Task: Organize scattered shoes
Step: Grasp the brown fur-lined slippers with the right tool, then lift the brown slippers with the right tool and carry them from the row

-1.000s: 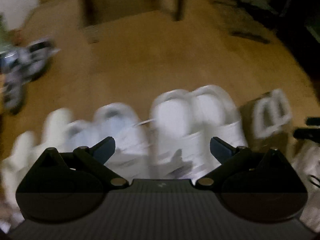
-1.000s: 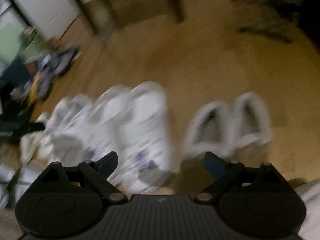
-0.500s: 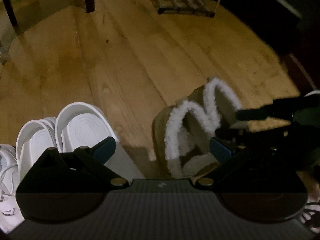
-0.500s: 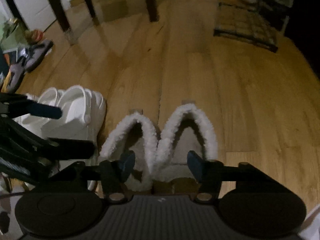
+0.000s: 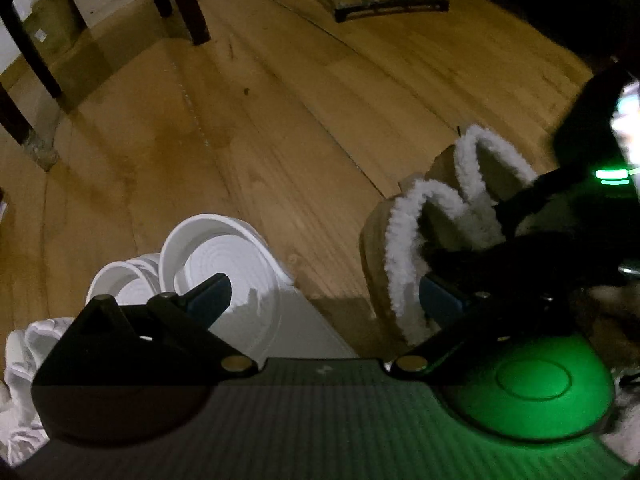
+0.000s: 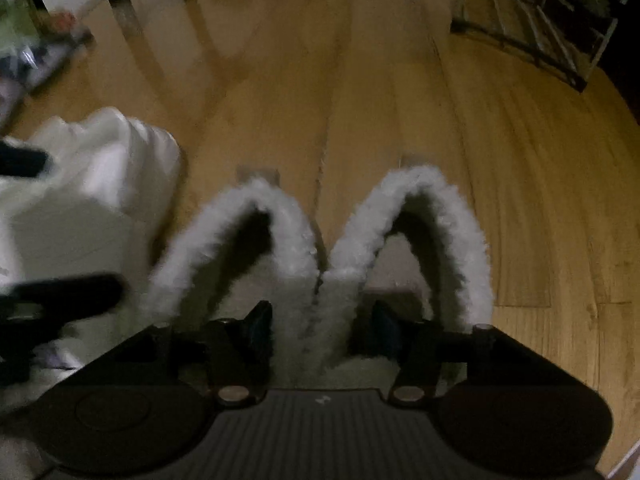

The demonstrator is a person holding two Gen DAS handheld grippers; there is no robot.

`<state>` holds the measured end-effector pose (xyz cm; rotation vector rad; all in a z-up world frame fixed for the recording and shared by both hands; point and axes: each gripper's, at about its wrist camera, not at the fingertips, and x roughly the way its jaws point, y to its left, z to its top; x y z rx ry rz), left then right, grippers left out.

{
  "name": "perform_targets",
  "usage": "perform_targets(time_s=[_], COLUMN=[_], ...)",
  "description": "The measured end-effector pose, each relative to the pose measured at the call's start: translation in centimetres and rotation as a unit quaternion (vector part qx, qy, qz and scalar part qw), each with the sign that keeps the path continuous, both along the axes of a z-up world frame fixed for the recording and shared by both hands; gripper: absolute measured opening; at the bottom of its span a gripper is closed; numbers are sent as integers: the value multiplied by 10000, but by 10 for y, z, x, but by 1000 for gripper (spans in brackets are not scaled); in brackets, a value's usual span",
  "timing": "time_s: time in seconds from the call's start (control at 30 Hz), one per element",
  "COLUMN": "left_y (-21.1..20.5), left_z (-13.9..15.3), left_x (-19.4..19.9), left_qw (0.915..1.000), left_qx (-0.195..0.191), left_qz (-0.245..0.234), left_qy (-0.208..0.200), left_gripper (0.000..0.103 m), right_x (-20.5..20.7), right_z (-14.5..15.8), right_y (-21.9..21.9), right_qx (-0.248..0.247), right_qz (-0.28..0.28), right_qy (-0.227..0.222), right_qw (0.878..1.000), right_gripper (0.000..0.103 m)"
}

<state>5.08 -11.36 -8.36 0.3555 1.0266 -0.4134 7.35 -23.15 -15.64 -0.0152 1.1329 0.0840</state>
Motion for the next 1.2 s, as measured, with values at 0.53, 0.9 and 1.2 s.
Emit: perform_targets(time_s=[0.53, 0.9, 1.2], left_y=[8, 13, 14], left_z=[0, 2, 2], left_x=[1, 4, 1], left_qw=[9999, 9996, 9998], left_qx=[-103, -211, -183], left_qz=[-7, 160, 114], left_qy=[-50, 12, 38], left_gripper=[102, 102, 102], right_x=[-20, -20, -5], right_z=[32, 84, 78], right_y=[-24, -105, -182], right_qx=[727, 1636, 2238], right_qz=[-873, -2383, -3824], right_qy=[-1554, -2013, -2274], right_qw=[9813, 9359, 8671], right_gripper=[13, 13, 13])
